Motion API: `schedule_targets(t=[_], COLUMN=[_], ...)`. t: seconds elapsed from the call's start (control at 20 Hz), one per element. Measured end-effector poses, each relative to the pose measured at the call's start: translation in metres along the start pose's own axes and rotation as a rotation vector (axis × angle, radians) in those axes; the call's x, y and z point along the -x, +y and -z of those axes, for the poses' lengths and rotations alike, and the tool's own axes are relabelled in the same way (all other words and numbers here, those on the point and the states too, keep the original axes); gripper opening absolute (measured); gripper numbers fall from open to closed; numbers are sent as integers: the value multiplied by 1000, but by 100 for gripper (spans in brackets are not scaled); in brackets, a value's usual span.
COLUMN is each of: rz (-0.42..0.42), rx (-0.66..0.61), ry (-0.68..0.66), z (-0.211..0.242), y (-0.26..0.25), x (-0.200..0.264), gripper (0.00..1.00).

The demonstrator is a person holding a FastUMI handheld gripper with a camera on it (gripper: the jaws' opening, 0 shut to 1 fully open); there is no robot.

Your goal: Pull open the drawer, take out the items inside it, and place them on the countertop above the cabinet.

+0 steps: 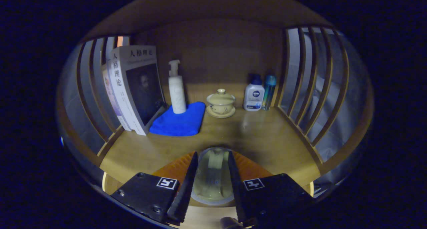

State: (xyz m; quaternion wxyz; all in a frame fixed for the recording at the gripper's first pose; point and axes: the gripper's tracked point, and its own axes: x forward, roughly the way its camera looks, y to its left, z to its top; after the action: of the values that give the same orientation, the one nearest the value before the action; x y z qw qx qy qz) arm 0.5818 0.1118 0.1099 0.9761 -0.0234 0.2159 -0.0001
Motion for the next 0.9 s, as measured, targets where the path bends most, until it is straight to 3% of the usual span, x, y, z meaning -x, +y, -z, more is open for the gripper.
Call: schedule_targets(t=[0.15, 0.3, 0.4, 0.55, 0.9], rz=[-14, -39, -50, -44, -48], rx=[31, 57, 73, 96, 66], ry=[-81, -161, -227, -324, -470], z=[-4, 3, 8, 21, 69], y=[5, 15, 21, 24, 24], x=[24, 61, 86, 127, 199], gripper=[62, 81, 82, 100, 100])
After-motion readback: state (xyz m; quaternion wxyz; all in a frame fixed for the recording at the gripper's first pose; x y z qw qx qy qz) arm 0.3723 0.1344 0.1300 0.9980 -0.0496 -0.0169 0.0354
